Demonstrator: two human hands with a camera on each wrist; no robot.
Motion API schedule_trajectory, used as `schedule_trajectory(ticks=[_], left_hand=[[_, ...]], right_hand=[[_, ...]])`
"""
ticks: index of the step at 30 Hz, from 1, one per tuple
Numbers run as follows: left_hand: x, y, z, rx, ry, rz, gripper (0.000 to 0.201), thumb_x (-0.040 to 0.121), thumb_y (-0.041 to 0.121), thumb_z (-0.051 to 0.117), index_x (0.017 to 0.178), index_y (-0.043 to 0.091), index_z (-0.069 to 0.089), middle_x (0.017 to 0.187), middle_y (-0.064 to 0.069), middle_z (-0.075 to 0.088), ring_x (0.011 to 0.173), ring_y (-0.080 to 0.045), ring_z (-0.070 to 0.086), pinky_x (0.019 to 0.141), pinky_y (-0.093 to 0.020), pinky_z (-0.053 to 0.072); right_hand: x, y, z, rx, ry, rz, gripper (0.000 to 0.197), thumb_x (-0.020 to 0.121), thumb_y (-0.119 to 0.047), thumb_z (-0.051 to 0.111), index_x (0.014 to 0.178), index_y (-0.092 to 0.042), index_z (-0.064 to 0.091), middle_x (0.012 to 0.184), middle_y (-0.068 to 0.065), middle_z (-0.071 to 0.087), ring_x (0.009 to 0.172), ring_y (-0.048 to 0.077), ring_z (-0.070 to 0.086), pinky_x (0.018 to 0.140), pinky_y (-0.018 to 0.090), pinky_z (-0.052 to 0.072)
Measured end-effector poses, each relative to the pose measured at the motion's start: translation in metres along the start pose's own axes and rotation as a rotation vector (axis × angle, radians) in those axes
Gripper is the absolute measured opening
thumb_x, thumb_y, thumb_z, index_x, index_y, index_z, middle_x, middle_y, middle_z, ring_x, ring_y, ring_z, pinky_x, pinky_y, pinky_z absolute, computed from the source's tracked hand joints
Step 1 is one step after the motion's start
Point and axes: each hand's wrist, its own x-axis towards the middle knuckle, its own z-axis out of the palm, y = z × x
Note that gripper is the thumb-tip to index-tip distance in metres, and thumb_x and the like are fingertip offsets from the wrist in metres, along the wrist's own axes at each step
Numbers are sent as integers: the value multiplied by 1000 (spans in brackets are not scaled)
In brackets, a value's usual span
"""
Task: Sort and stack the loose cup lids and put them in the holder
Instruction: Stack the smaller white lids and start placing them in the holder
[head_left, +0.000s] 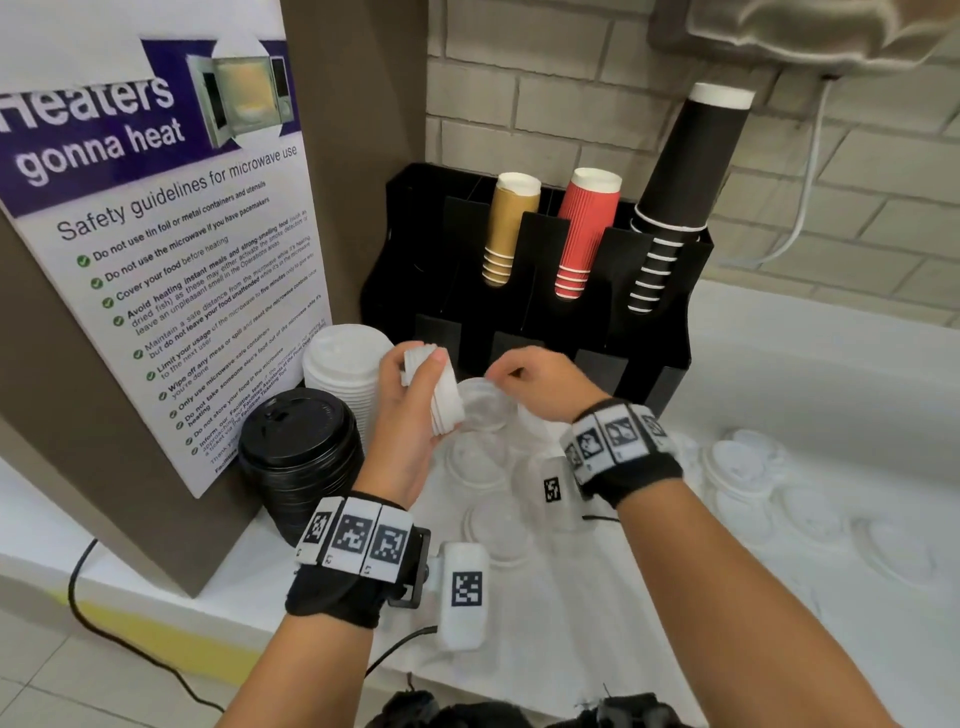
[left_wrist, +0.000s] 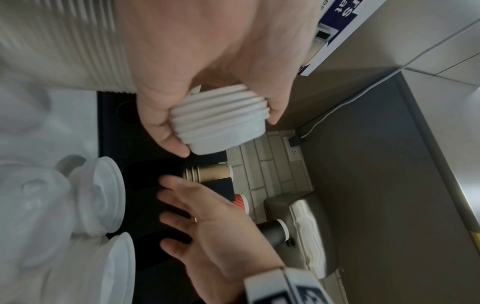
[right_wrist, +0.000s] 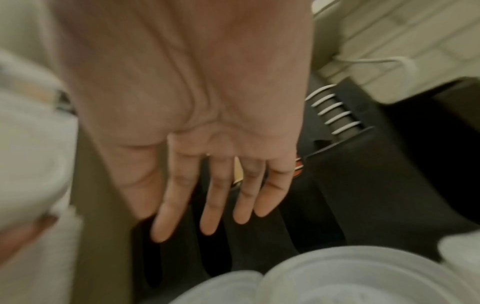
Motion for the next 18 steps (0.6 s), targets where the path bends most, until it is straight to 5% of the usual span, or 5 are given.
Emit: schedule_trajectory(ticks=[3,6,8,14,18], left_hand=[[1,3,3,-15,-16,2,12,96,30,55,107,36,53,111,0,56,97,-19,60,67,-33,55],[2,5,3,15,-36,14,13,96,32,55,107,36,53,106,2,57,95,-16,60,67,-31,56],[3,5,1,24,-42,18,13,95,32,55,107,37,53,103,4,58,94,-14,60,74,-34,56],[5,9,-1,37,-22,28,18,95,32,57,112,35,52,103,7,57,91,-10,58,69,-30,53],[5,10,-1,63,-37,51,23,88,41,61,110,41,53,100,16,59,94,-9,58,76,-34,54]], right_hand=[[13,-17,22,-485,-389,70,38,95,-43,45,133,-37,47,133,4,47,128,30,32,107,49,29],[16,-34,42,-732,-479,155,49,97,-44,39,141,-23,39,137,7,40,133,30,25,111,49,23],[16,-36,43,-700,-450,145,47,97,-36,42,139,-16,41,137,8,43,133,28,28,112,48,23],[10,-22,15,-435,-184,-51,28,92,-7,53,116,-9,67,125,10,59,117,27,54,98,31,45],[-3,3,-2,-59,77,-16,23,91,-2,52,107,-16,60,110,2,60,101,21,58,82,28,51]])
